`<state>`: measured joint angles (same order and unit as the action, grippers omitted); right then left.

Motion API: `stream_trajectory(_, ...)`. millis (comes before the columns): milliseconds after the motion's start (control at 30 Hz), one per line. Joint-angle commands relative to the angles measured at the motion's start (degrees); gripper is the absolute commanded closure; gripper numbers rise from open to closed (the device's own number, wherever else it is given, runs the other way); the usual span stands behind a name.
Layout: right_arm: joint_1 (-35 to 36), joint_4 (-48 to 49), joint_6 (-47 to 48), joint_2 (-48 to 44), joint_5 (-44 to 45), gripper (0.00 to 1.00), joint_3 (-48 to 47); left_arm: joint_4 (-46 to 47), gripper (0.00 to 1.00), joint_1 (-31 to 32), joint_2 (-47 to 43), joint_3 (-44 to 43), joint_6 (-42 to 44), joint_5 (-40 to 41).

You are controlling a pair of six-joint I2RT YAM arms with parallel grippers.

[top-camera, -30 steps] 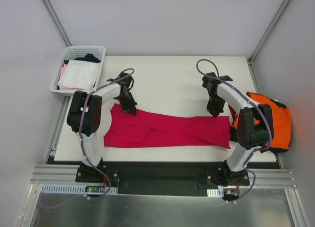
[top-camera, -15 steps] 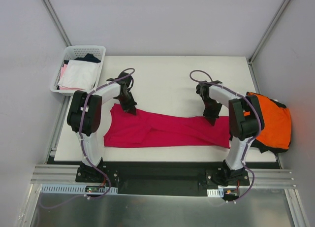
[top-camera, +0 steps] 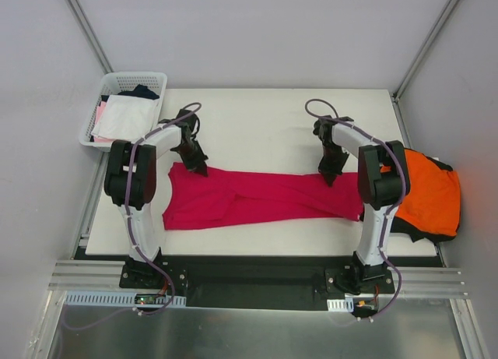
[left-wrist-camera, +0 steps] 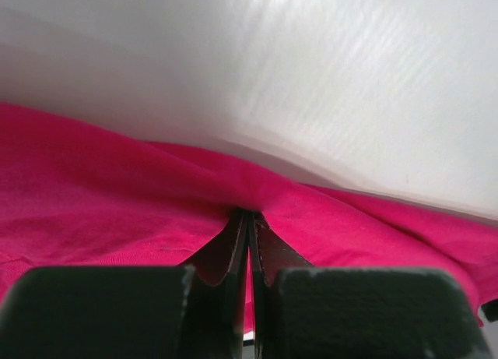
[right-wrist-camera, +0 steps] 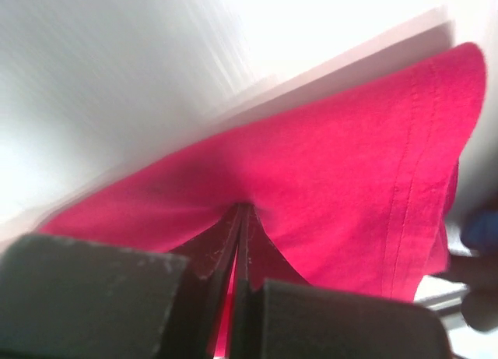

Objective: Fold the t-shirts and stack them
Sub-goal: Fold the tshirt

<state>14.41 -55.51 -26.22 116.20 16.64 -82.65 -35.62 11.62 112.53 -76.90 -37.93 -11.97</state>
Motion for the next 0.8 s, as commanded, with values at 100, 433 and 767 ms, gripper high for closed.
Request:
stream_trajectory(100,-4.21,1.28,2.57,5.86,-1.79,0.99,-11.9,-3.57,1.0,-4.5,6.55,-10.43,4.53,3.27)
stream_trajectory(433,-7.82,3.64,5.56,11.51,-5.82,0.99,-21.67,-5.87,0.97,-5.47,15.17,-22.94,6.55,-2.01)
stream_trajectory(767,-9.05,8.31,9.25,5.18,-18.4,0.89,-23.17,-5.87,0.55,-4.59,6.06,-23.29,8.49,-2.36)
